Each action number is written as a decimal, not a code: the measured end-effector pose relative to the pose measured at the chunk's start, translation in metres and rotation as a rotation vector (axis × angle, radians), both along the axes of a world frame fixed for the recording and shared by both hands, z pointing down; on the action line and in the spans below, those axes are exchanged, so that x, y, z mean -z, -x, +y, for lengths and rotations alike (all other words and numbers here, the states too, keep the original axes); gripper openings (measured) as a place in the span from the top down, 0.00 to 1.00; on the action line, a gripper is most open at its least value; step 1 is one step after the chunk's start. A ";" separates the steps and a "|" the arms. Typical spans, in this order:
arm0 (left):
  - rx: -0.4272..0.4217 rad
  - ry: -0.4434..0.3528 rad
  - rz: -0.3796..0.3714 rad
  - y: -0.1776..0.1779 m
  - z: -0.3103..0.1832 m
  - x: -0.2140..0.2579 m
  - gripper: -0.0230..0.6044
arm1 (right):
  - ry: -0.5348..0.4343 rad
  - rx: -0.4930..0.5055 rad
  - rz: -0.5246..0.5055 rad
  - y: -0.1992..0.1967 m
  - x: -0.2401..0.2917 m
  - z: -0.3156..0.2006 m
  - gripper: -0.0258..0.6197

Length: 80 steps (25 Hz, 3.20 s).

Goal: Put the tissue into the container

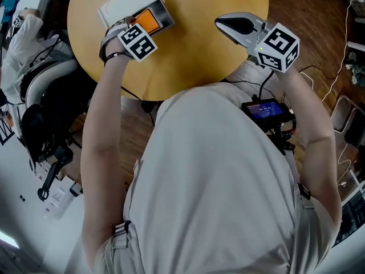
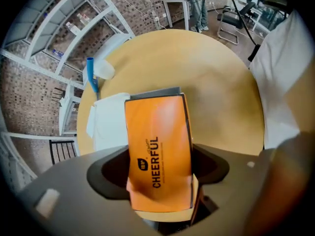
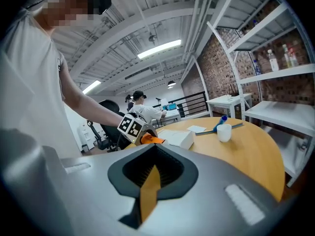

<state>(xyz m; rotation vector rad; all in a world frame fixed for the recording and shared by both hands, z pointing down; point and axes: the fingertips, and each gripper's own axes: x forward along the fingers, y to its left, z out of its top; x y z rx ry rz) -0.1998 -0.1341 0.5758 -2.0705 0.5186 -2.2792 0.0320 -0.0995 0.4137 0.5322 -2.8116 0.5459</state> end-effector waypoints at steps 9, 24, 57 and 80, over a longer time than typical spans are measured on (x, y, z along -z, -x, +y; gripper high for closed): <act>0.018 0.161 0.045 0.009 -0.002 -0.044 0.37 | 0.016 -0.030 0.018 -0.001 -0.014 -0.004 0.96; 0.130 -0.020 0.220 0.004 -0.004 0.035 0.33 | -0.067 0.121 0.033 0.042 0.006 -0.012 0.96; 0.514 -0.588 1.387 -0.036 0.095 0.216 0.96 | -0.204 0.517 -0.073 0.153 0.069 0.054 0.96; 0.488 -0.558 1.385 -0.053 0.086 0.228 0.96 | -0.200 0.458 -0.089 0.142 0.075 0.038 0.96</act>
